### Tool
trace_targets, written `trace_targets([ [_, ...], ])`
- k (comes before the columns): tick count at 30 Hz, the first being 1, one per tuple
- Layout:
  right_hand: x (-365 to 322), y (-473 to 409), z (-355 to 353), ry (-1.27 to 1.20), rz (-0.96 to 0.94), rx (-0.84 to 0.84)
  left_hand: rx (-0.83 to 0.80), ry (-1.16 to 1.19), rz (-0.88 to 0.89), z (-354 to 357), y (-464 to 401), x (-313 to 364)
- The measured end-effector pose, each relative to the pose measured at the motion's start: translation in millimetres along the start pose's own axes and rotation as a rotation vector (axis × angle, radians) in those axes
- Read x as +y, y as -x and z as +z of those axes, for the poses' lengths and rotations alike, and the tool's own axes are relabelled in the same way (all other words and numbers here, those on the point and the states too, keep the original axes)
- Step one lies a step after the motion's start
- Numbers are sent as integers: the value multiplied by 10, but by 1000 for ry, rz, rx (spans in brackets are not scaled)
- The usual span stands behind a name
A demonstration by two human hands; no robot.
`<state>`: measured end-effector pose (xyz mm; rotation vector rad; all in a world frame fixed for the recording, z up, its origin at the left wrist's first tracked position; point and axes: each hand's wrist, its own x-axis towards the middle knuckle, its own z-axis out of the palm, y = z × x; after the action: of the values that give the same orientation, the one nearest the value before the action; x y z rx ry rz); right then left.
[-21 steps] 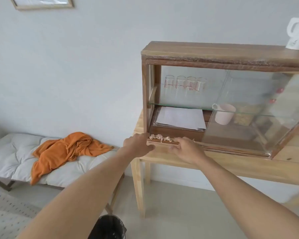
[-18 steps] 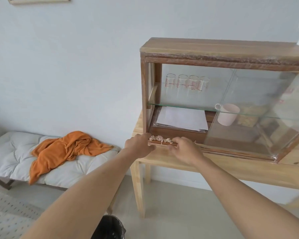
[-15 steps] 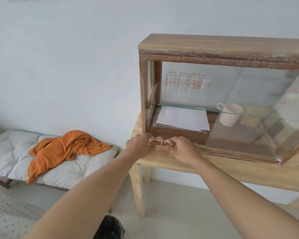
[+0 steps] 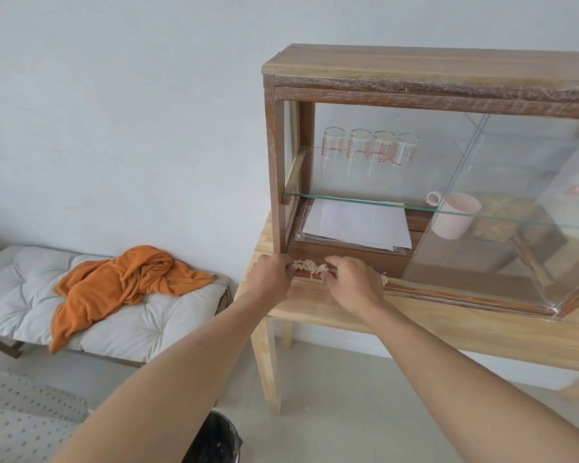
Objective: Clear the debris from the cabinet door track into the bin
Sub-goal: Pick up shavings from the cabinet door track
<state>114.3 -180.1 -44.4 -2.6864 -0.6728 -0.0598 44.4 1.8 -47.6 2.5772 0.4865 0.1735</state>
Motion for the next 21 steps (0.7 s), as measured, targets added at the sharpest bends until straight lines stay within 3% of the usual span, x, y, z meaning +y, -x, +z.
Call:
trace_targets([
  [10, 5, 4, -15, -7, 9, 45, 68, 91, 77, -99, 12, 151],
  [21, 61, -30, 26, -24, 15, 51, -40, 7, 134, 79, -42, 353],
])
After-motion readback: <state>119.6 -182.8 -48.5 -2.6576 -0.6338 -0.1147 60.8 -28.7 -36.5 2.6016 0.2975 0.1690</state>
